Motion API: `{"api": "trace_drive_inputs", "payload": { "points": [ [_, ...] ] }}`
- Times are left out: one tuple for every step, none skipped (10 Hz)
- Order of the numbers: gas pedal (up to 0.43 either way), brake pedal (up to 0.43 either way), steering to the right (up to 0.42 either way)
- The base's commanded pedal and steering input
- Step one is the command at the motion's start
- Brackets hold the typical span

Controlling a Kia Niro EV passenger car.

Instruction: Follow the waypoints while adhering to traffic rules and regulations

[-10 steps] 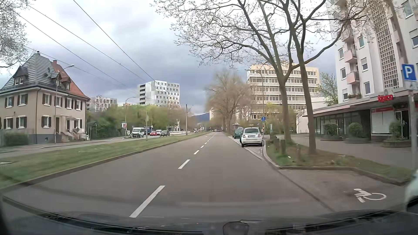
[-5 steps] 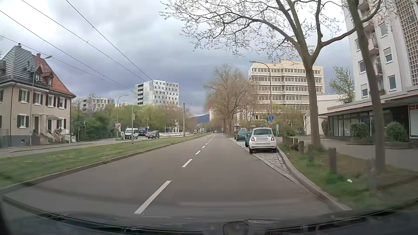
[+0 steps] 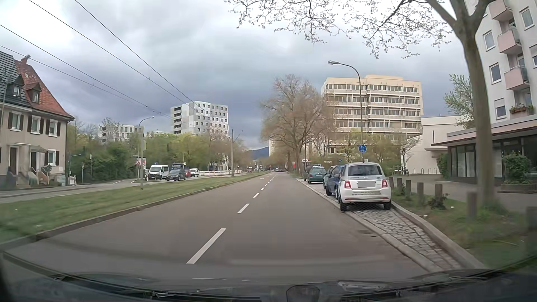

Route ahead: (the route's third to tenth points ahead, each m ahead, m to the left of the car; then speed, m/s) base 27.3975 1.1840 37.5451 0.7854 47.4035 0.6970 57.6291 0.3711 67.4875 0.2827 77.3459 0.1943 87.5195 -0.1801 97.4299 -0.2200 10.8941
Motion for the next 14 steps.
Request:
{"api": "trace_drive_inputs", "payload": {
  "points": [
    [0.197,0.0,0.002],
    [0.197,0.0,0.002],
    [0.197,0.0,0.002],
    [0.197,0.0,0.002],
    [0.197,0.0,0.002],
    [0.189,0.0,0.003],
    [0.177,0.0,0.003],
    [0.177,0.0,0.003],
    [0.177,0.0,0.003],
    [0.177,0.0,0.003],
    [0.177,0.0,0.004],
    [0.177,0.0,0.004],
    [0.177,0.0,0.004],
    [0.177,0.0,0.004]
  ]
}}
